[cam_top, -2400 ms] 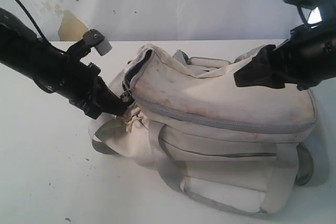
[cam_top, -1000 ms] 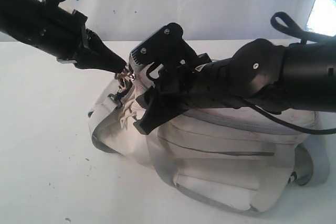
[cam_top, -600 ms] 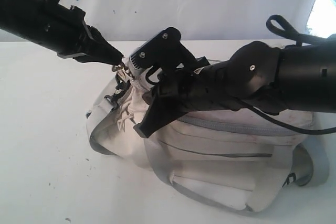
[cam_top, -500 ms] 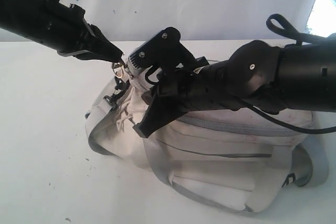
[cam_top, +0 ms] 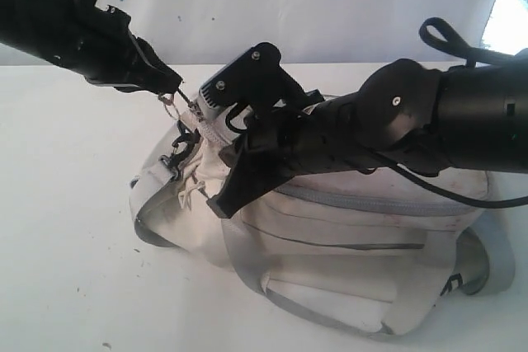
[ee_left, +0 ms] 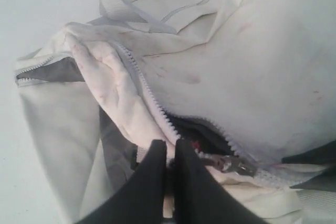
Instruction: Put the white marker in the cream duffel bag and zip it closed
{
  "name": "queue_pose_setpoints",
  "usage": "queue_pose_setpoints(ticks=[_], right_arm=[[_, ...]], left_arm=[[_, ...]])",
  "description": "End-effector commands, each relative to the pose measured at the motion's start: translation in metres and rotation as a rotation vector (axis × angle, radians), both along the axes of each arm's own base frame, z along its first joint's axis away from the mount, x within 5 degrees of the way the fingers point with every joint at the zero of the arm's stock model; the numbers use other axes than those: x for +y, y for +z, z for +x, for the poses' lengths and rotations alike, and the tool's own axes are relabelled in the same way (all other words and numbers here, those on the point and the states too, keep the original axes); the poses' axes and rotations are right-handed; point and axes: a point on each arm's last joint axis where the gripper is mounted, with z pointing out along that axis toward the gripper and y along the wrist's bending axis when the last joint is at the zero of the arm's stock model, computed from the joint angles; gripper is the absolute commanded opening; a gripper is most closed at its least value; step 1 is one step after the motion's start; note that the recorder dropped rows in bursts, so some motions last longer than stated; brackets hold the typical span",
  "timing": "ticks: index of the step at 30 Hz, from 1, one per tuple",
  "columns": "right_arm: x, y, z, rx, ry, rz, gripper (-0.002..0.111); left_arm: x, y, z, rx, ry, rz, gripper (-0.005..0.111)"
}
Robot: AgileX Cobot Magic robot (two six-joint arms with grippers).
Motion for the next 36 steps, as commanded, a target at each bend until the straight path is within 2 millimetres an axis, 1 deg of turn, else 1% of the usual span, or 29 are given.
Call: queue_pose_setpoints(ticks=[1, 4, 6, 8, 12, 15, 19, 23, 25, 29, 32, 34, 36], right_arm=[[-0.001, -0.005, -0.007, 0.038, 0.058, -0.039, 0.0], [-0.001, -0.006, -0.008, 0.083, 0.036, -0.019, 0.0], [0.0, -0.008, -0.012, 0.127, 0.065, -0.031, 0.0], [-0.001, -0.01, -0.015, 0.132, 0.101, -0.064, 0.0], [-0.001, -0.011, -0.015, 0.127, 0.113, -0.079, 0.0], [-0.001, -0.01, -0.014, 0.113, 0.102, -0.074, 0.0], [-0.002, -0.009, -0.011, 0.087, 0.081, -0.064, 0.0], [-0.002, -0.005, -0.005, 0.082, -0.014, -0.005, 0.0], [-0.002, -0.004, -0.002, 0.073, -0.054, 0.021, 0.0], [-0.002, -0.002, 0.0, 0.06, -0.083, 0.04, 0.0], [-0.002, -0.002, 0.0, 0.059, -0.085, 0.042, 0.0], [-0.002, -0.002, 0.0, 0.059, -0.087, 0.044, 0.0], [-0.002, -0.002, 0.0, 0.07, -0.098, 0.052, 0.0]], left_arm=[[0.011, 0.008, 0.017, -0.176, 0.112, 0.053, 0.0], [0.013, 0.012, 0.022, -0.234, 0.159, 0.048, 0.0], [0.015, 0.015, 0.027, -0.286, 0.201, 0.043, 0.0], [0.017, 0.016, 0.03, -0.315, 0.225, 0.041, 0.0], [0.017, 0.003, 0.042, -0.333, 0.258, 0.06, 0.0], [0.017, 0.001, 0.049, -0.367, 0.263, 0.078, 0.0], [0.01, -0.003, 0.04, -0.255, 0.173, 0.066, 0.0], [0.006, -0.013, 0.028, -0.141, 0.036, 0.115, 0.0], [0.005, -0.016, 0.022, -0.108, -0.038, 0.143, 0.006], [0.003, -0.021, 0.011, -0.032, -0.153, 0.172, 0.028], [0.003, -0.023, 0.005, 0.02, -0.2, 0.175, 0.043], [0.003, -0.023, 0.005, 0.026, -0.205, 0.175, 0.048], [0.001, -0.025, 0.004, 0.048, -0.208, 0.161, 0.048]])
